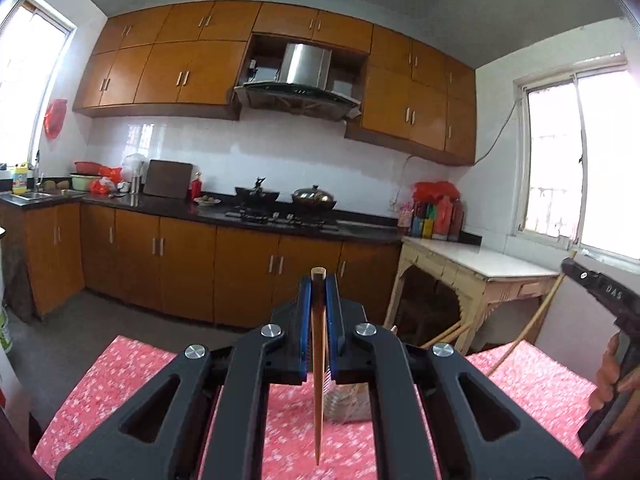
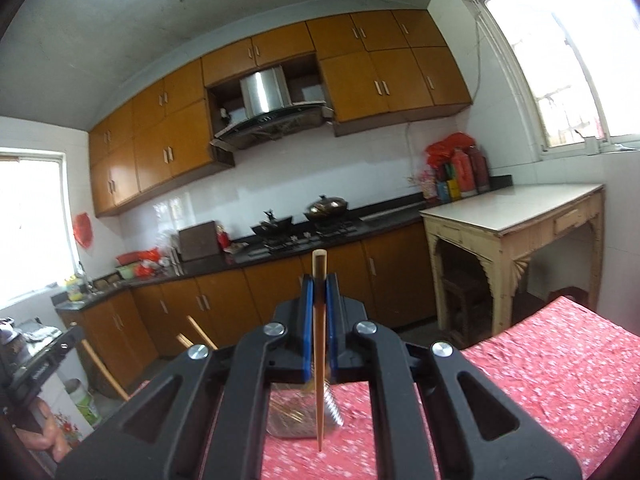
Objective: Organize utensils
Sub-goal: 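Lower the right tool's chopstick into the wire holder while the left tool lowers its own, then open the right tool over the holder while the left tool opens too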
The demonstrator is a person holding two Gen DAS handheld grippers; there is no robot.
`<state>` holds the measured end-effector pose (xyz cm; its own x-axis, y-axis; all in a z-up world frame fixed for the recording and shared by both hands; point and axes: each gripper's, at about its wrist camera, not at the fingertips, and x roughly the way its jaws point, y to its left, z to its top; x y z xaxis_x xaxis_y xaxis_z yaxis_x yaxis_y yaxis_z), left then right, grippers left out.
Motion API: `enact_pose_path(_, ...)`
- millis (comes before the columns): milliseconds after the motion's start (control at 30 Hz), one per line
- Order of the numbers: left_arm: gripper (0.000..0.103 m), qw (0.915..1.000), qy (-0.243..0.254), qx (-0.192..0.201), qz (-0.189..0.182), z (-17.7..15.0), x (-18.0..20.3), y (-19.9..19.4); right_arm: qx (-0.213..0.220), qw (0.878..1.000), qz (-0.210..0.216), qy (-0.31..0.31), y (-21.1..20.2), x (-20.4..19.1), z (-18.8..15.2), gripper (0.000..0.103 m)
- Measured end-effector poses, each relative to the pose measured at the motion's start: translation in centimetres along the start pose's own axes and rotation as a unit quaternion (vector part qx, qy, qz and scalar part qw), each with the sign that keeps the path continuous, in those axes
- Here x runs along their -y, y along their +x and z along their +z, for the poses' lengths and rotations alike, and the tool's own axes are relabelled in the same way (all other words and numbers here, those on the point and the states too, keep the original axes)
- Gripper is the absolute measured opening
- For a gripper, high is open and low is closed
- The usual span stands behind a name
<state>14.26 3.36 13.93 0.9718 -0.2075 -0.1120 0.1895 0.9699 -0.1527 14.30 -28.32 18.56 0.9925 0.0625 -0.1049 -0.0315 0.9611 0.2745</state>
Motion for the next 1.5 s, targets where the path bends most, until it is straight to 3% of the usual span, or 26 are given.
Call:
enact_pose_path(300, 0.007, 0.9981, 0.010, 0.061, 0.000, 4.9, 3.8, 2.8, 0.036, 0.999, 0.020, 0.001, 3.7, -3.0, 3.4, 0.007)
enact_pose_path(500, 0.007, 0.9971, 0.004, 0.075, 0.013, 5.8, 5.1, 6.4, 0.032, 0.999, 0.022, -0.010, 8.3, -4.2, 3.5, 0.007)
enact_pose_path(900, 0.007, 0.9996, 0.001, 0.014, 0.024, 1.3, 5.1, 13.1, -0.034, 0.999, 0.033, -0.014, 16.5, -4.6, -0.7, 0.007)
enact_pose_path(1300, 0.007, 0.9994, 0.004, -0.024, 0.023, -0.6, 5.0, 14.9, -0.095, 0.995, 0.037, 0.012, 19.9, -3.2, -3.7, 0.008)
enact_pose_path(1367, 0.007, 0.9992, 0.009, -0.029, 0.027, -0.7, 5.1, 15.2, -0.103, 0.994, 0.024, 0.009, 20.3, -3.0, -4.0, 0.010)
enact_pose_path(1400, 0.007, 0.9990, 0.011, -0.031, 0.031, -0.8, 5.1, 15.2, -0.102, 0.995, 0.014, 0.005, 20.3, -2.9, -4.2, 0.018)
enact_pose_path(1433, 0.007, 0.9989, 0.010, -0.029, 0.036, -0.8, 5.0, 15.0, -0.101, 0.995, 0.006, 0.000, 20.2, -2.7, -4.3, 0.034)
enact_pose_path(1500, 0.010, 0.9987, 0.010, -0.029, 0.040, -0.4, 4.8, 15.1, -0.090, 0.996, -0.011, -0.008, 19.9, -2.5, -4.4, 0.048)
